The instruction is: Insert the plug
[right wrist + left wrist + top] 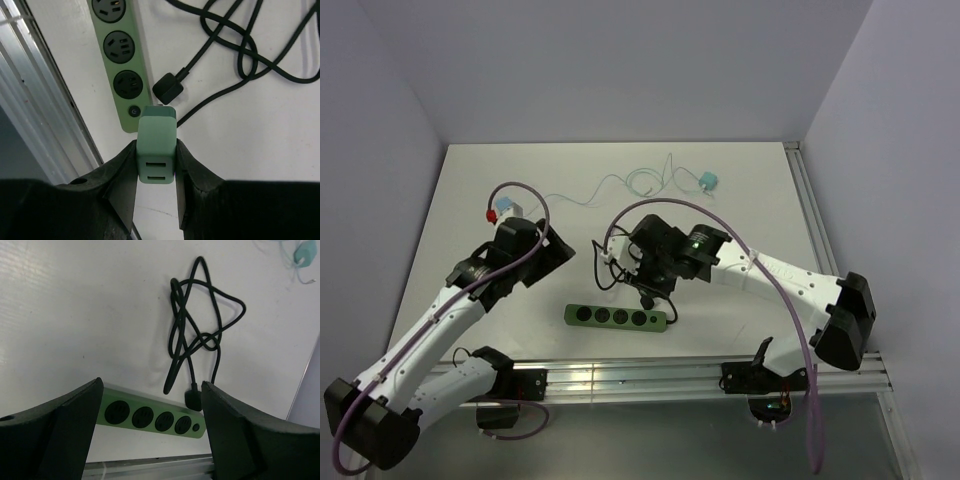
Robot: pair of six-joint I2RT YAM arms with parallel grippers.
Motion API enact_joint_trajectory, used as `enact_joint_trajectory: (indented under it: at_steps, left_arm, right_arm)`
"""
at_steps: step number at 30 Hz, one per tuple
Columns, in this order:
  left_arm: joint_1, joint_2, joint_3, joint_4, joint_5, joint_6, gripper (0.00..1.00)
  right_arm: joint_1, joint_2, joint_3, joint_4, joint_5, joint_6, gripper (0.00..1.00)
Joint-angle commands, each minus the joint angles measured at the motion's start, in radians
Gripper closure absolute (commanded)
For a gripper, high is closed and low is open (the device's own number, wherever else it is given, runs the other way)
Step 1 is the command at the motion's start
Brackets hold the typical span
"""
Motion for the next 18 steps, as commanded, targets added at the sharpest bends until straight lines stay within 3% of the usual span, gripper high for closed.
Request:
enact_joint_trajectory:
  at_steps: [1, 4, 9, 14, 18]
  left_arm:
    - [0.005, 0.047, -0.003, -0.025, 0.039, -0.041, 0.15]
    - [0.006, 0.093, 0.011, -0.080, 0.038, -0.055, 0.14]
    - [0.006, 0.103, -0.040, -0.063, 0.096, -0.012, 0.13]
    - [0.005, -0.012, -0.162, -0.020, 0.118, -0.090, 0.13]
    - [0.005, -0.011, -0.166, -0.074, 0.107, -0.139, 0.18]
  right_arm:
    - [0.029, 0.053, 0.050, -0.083, -0.028, -0.091, 1.00]
    - [0.054, 0.118, 0.105, -0.134, -0.115, -0.099, 1.00]
    - [0.072, 0.202, 0.133, -0.166, -0.080, -0.108, 1.00]
    - [0.095, 0.222, 0.127, -0.171, -0.023, -0.120, 1.00]
    - [0.115, 0.227, 0.122, -0.158, 0.012, -0.139, 1.00]
